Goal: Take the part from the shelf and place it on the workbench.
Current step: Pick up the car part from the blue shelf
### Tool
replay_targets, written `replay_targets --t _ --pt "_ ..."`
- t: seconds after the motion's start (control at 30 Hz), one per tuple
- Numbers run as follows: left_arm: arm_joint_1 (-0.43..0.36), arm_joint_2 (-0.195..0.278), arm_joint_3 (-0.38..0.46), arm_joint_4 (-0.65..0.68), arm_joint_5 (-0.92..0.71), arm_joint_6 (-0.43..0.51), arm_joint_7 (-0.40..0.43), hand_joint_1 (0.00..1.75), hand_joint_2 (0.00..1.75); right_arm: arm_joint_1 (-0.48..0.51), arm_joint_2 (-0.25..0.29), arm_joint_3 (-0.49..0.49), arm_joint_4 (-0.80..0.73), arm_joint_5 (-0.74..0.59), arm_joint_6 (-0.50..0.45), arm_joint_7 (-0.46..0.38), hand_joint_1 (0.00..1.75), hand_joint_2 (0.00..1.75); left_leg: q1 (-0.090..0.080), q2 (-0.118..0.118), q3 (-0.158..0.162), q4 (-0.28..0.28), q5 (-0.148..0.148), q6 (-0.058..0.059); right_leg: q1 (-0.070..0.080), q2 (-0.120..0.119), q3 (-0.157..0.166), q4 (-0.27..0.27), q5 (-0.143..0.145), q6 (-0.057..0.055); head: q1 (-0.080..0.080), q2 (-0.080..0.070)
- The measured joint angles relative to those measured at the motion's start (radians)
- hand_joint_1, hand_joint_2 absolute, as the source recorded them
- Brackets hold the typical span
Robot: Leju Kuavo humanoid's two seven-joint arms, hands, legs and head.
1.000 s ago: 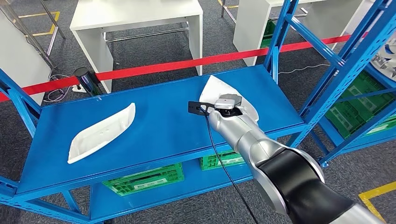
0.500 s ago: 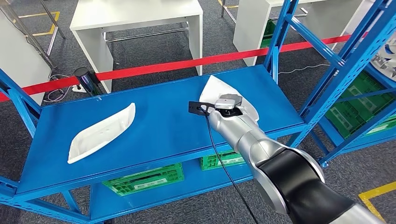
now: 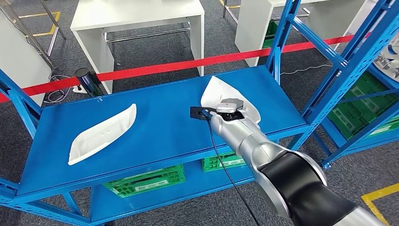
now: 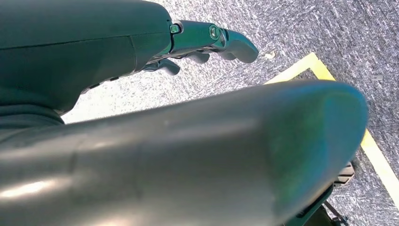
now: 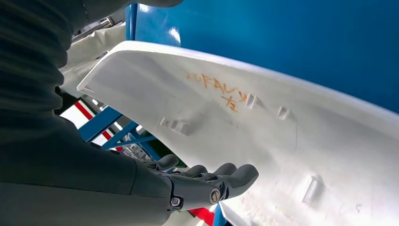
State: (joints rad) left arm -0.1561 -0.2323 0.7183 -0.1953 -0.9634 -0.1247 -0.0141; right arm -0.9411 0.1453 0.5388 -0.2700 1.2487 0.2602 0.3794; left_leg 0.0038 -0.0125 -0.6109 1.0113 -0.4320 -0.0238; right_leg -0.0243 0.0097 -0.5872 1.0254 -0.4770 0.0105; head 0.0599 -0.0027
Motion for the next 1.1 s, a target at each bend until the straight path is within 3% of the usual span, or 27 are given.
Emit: replay_targets --t 1.1 --pt "0.012 0.004 -0.016 0.0 0.004 0.0 -0.049 0.0 0.0 0.011 0.0 0.014 0.004 0.006 0.012 -0.006 0.0 1.75 0.0 0.0 0.0 0.0 0.0 0.0 0.0 0.0 0.0 0.0 0.0 0.0 0.0 0.0"
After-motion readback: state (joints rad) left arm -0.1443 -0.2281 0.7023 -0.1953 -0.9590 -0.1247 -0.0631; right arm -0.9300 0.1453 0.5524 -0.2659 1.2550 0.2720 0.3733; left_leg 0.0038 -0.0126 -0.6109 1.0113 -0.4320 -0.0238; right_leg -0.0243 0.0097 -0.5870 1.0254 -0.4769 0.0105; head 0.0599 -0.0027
